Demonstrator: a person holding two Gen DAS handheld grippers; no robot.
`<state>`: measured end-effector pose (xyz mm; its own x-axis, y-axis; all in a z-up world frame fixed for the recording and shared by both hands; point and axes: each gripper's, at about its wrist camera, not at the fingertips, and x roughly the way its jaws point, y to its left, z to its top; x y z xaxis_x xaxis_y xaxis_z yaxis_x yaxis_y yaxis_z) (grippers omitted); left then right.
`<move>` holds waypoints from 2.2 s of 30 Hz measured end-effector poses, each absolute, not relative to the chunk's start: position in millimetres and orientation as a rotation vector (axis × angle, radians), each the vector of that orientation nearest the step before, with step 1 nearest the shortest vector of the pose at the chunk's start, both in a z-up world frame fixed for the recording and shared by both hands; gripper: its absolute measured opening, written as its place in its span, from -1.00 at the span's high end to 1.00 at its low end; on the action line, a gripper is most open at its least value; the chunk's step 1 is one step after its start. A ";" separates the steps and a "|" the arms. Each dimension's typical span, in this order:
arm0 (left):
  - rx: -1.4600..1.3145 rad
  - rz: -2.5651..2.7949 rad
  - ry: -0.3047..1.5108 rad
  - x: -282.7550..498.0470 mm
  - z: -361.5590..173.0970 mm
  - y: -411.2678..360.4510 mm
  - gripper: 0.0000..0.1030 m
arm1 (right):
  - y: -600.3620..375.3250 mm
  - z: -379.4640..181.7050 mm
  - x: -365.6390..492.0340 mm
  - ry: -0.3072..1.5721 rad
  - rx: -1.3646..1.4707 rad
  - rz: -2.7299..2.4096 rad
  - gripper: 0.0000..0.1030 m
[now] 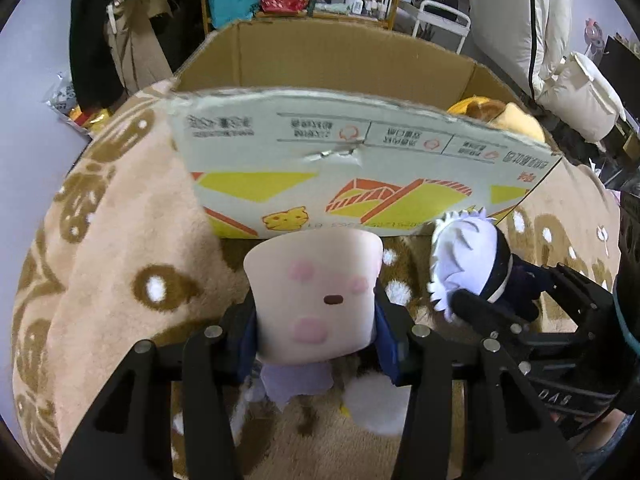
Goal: Organize soft objects
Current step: 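Grasp the pink roll-cake plush with the left tool while the right tool grasps the white-haired doll, then lift both items over the box and open both tools to drop them in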
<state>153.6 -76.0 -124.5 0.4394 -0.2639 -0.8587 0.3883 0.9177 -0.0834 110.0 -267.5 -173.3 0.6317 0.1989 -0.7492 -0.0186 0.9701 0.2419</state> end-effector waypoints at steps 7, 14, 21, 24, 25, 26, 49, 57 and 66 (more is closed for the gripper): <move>0.131 -0.387 0.983 141.3 -105.5 -73.2 0.07 | -268.9 -161.6 97.1 0.834 0.214 0.120 -0.52; 0.116 -0.362 0.884 126.4 -80.6 -61.8 0.07 | -276.6 -133.6 70.1 0.738 0.195 0.093 -0.52; 0.148 -0.308 0.693 97.5 -45.0 -53.9 0.06 | -280.5 -94.5 41.1 0.559 0.185 0.035 -0.52; 0.155 -0.306 0.618 83.5 -27.5 -53.7 0.05 | -280.2 -78.0 30.5 0.506 0.177 0.030 -0.52; 0.164 -0.309 0.603 80.1 -22.2 -53.8 0.05 | -279.0 -72.3 26.7 0.497 0.179 0.031 -0.52; 0.175 -0.313 0.587 76.5 -17.1 -53.9 0.05 | -279.0 -67.9 25.3 0.491 0.181 0.032 -0.52; 0.201 -0.302 0.289 99.4 74.4 -66.4 0.05 | -298.9 40.8 36.3 0.227 0.164 0.057 -0.52; 0.209 -0.312 0.268 126.8 73.8 -78.8 0.04 | -287.9 35.1 67.5 0.245 0.098 0.065 -0.52; 0.222 -0.308 0.333 156.4 43.4 -88.2 0.03 | -284.5 10.5 97.5 0.292 0.111 0.063 -0.53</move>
